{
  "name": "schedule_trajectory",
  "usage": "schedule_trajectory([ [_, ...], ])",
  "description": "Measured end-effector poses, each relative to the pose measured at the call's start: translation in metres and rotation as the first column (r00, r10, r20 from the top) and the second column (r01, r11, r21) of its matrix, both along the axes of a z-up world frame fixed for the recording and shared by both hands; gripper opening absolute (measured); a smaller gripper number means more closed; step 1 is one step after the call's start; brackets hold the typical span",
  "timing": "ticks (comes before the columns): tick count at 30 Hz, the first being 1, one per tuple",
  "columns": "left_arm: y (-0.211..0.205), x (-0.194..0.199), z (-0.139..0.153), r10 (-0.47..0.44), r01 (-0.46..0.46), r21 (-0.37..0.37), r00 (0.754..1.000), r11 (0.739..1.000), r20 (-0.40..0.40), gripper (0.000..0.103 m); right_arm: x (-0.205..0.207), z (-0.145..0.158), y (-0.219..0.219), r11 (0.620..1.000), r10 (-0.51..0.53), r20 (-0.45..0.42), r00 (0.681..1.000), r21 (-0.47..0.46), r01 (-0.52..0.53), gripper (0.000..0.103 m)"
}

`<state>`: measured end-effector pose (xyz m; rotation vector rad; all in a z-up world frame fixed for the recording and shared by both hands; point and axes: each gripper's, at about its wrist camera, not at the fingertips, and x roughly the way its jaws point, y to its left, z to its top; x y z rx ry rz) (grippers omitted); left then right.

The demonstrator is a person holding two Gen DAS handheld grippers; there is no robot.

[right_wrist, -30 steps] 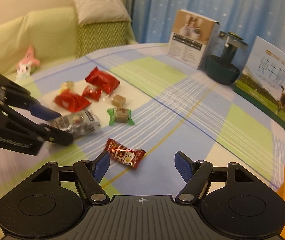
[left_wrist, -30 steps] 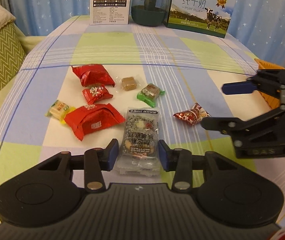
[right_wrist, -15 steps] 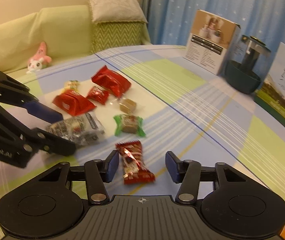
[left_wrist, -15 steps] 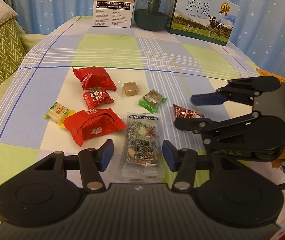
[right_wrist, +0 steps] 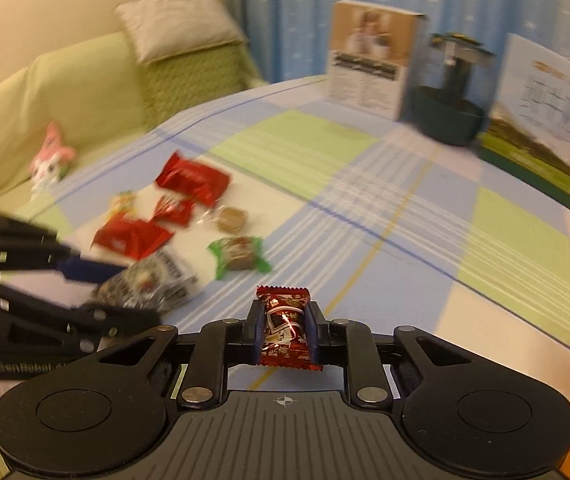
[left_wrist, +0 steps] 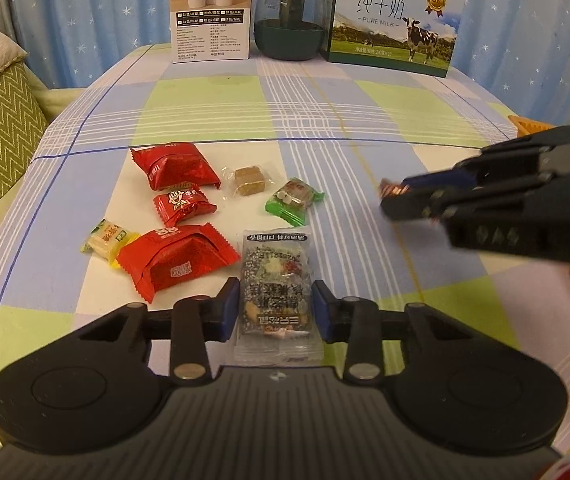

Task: Organize snacks
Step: 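Carry the nut packet and chocolate bar over the orange tray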

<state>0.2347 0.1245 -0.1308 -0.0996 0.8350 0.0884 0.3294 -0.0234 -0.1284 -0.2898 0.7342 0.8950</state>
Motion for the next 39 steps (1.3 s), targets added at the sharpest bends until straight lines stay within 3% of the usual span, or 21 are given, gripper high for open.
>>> schedule_trajectory([
  [5,-0.006,-0.009,0.002,-0.001,0.001,-0.042,1.0,0.999,0.01,0.033,-0.006,0.015,-0.02,0.996,-0.084,-0.012,0.996,0.029,0.085,0.021],
  [10,-0.02,-0.019,0.017,-0.027,0.028,-0.021,0.999,0.999,0.044,0.033,-0.026,0.026,-0.046,0.984,-0.167,-0.029,0.986,0.052,0.168,0.021],
  [15,-0.042,-0.035,0.033,-0.031,0.035,-0.049,0.997,0.998,0.073,0.033,-0.049,0.035,-0.081,0.965,-0.252,-0.034,0.967,0.072,0.254,0.021],
  [27,-0.126,-0.061,0.067,-0.114,0.125,-0.094,0.987,0.988,0.115,0.033,-0.116,0.066,-0.173,0.879,-0.461,0.031,0.887,0.159,0.451,0.021],
  [39,-0.193,-0.052,0.095,-0.225,0.242,-0.088,0.96,0.966,0.168,0.033,-0.138,0.084,-0.239,0.764,-0.623,0.044,0.781,0.246,0.596,0.021],
])
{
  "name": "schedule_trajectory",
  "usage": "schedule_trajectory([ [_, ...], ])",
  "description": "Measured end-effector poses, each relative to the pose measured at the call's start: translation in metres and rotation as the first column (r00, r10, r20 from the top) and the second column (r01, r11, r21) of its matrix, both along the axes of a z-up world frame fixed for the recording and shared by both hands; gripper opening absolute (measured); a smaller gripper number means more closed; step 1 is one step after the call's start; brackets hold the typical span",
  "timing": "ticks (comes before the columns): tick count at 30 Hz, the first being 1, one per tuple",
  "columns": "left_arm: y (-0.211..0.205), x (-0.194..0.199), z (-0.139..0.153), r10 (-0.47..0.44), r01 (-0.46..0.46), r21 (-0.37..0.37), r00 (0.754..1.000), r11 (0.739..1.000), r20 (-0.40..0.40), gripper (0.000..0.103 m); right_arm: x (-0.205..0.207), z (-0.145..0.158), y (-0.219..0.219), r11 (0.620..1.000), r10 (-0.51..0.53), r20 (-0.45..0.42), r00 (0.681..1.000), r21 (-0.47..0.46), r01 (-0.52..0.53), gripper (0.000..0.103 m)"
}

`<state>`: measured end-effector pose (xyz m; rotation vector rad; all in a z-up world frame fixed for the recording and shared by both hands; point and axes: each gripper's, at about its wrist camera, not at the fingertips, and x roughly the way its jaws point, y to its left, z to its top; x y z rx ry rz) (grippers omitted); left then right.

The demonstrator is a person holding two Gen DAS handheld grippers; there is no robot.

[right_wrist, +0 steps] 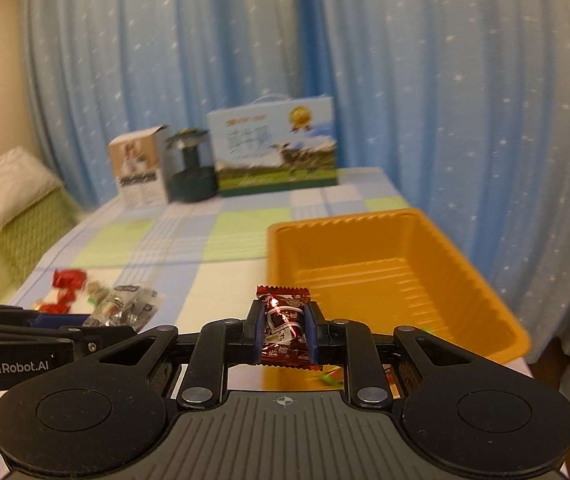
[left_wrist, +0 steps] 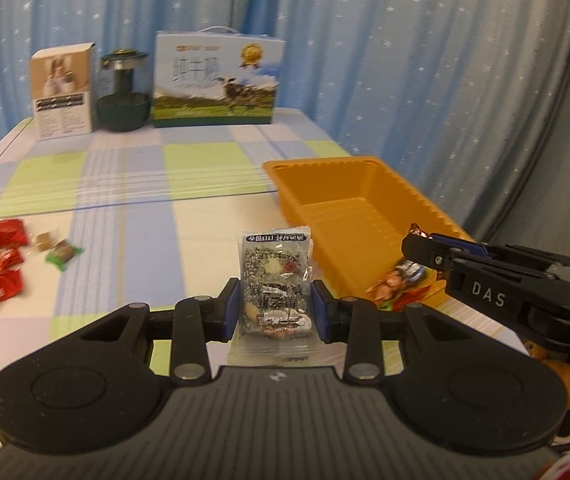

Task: Organize snacks
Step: 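Carry the nut packet and chocolate bar over the orange tray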

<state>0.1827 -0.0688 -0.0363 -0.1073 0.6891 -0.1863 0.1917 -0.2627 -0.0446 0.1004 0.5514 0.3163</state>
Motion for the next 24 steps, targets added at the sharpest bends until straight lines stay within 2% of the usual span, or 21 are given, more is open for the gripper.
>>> schedule_trajectory([
  [7,-0.025,0.017,0.01,-0.049,0.049,0.001,0.999,0.999,0.023,0.033,0.008,0.012,-0.024,0.997,-0.079,0.022,0.997,0.012,0.078,0.021],
  [14,-0.051,0.044,0.012,-0.106,0.107,-0.019,0.994,0.994,0.029,0.033,0.035,0.014,-0.046,0.992,-0.124,0.026,0.992,-0.007,0.124,0.021],
  [19,-0.065,0.063,0.005,-0.131,0.132,-0.017,0.991,0.991,0.016,0.033,0.052,0.004,-0.064,0.985,-0.169,-0.012,0.985,0.021,0.17,0.021],
  [24,-0.072,0.08,-0.006,-0.147,0.147,-0.018,0.989,0.989,-0.004,0.033,0.059,-0.004,-0.069,0.985,-0.17,-0.039,0.985,0.02,0.171,0.021],
])
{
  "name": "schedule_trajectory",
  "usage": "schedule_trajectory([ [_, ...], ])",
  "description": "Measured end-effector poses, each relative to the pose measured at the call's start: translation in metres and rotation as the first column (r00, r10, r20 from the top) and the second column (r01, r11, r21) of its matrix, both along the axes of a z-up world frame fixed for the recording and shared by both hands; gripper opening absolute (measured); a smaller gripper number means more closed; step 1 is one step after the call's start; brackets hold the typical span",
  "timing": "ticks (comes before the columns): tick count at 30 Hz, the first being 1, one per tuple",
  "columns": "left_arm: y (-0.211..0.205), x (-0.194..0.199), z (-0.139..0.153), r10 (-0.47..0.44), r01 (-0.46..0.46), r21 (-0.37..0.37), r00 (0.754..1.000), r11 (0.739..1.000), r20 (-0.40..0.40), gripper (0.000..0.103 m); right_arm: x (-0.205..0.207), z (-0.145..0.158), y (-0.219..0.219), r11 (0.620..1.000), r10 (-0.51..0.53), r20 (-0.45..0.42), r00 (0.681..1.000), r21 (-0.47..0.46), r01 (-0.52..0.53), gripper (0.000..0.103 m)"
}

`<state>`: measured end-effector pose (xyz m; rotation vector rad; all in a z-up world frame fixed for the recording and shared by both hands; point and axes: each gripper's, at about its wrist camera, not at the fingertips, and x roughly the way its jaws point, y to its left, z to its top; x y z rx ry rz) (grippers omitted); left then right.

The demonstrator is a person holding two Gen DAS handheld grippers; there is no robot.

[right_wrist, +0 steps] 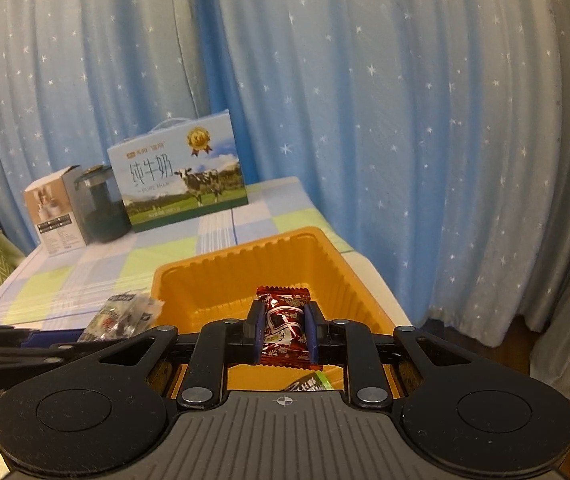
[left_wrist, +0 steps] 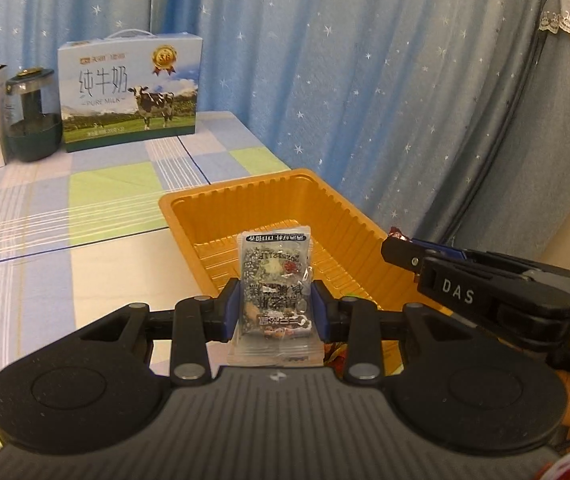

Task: Organize snacks
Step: 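Carry the nut packet and chocolate bar over the orange tray, then open both tools to release the packet and chocolate into the tray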

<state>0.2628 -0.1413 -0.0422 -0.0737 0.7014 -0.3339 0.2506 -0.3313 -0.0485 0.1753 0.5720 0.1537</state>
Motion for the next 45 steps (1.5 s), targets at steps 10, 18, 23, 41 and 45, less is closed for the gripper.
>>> schedule_trajectory([
  [10,-0.01,0.02,-0.013,-0.019,0.02,0.008,1.0,1.0,-0.02,0.033,0.007,-0.008,-0.006,1.0,-0.017,-0.034,0.999,0.001,0.017,0.021],
  [18,-0.014,0.03,-0.017,-0.028,0.028,0.005,1.0,1.0,-0.002,0.037,0.011,-0.01,-0.007,0.999,-0.041,-0.045,0.998,0.01,0.041,0.021],
  [23,0.0,0.026,-0.014,0.007,-0.007,0.002,1.0,1.0,0.002,0.037,0.012,-0.012,-0.007,0.999,-0.041,-0.054,0.998,0.011,0.042,0.021],
  [41,0.068,-0.017,-0.01,0.125,-0.125,0.005,0.992,0.992,-0.003,0.043,0.008,-0.003,0.002,0.991,0.004,-0.004,1.0,0.136,-0.003,0.064],
  [45,0.082,-0.027,-0.01,0.151,-0.151,0.013,0.989,0.988,-0.004,0.044,0.006,0.0,0.002,0.992,-0.014,0.003,1.0,0.127,0.013,0.064],
])
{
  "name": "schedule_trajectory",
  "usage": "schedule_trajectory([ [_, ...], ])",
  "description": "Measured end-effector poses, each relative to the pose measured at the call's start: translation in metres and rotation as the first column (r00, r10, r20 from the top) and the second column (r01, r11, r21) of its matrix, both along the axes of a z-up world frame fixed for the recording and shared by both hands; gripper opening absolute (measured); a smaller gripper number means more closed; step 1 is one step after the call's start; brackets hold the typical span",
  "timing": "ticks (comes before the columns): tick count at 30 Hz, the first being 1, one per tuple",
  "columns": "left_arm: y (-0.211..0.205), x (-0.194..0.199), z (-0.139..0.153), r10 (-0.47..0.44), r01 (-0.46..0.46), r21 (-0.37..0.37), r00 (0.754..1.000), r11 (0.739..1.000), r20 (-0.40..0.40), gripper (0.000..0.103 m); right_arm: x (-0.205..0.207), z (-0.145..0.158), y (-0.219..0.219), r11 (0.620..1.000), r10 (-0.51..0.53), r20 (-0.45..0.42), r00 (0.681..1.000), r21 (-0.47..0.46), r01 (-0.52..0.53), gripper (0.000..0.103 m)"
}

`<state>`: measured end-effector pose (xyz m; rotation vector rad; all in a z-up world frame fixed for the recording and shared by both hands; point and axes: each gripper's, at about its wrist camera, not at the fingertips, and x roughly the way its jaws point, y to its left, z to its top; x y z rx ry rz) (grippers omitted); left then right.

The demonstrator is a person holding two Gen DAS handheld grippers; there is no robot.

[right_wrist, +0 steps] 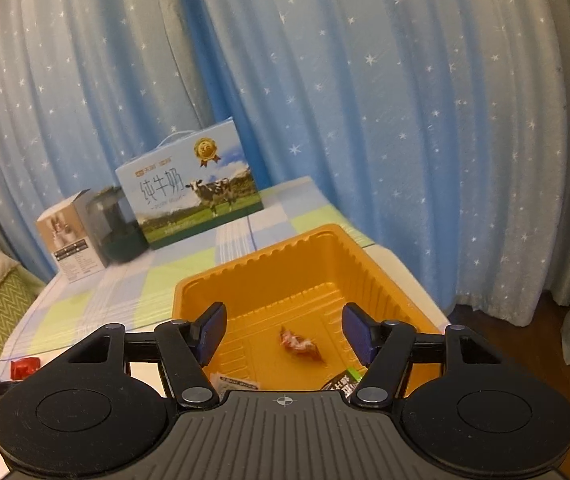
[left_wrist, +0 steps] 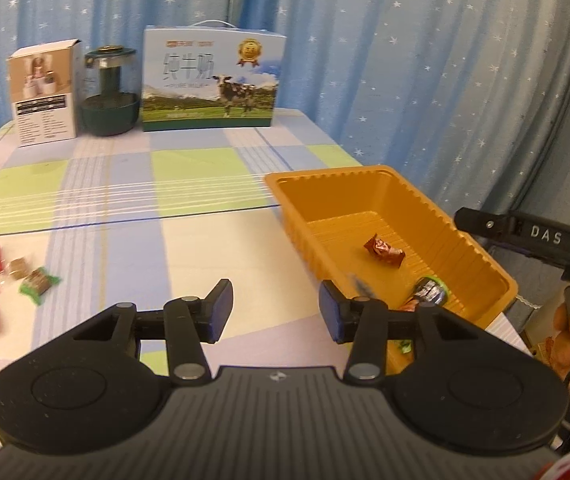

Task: Organize snacks
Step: 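Open both tools to release the packet and chocolate into the tray, then move both tools back toward the red candy packets and lower the left tool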

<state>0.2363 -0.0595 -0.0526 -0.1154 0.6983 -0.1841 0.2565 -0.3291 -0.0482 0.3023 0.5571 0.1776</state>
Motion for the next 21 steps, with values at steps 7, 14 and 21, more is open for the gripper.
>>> schedule_trajectory([
  [7,0.027,-0.018,0.004,0.047,-0.047,0.01,0.999,0.999,0.006,0.045,-0.006,0.006,0.012,1.0,0.003,0.026,1.0,-0.018,-0.003,0.064],
  [14,0.057,-0.038,0.008,0.101,-0.101,0.027,0.995,0.995,0.012,0.047,-0.012,0.015,0.038,0.998,0.046,0.064,0.997,-0.056,-0.043,0.064],
  [21,0.098,-0.059,0.011,0.17,-0.171,0.055,0.985,0.984,0.018,0.05,-0.014,0.019,0.077,0.99,0.123,0.081,0.989,-0.083,-0.117,0.064],
])
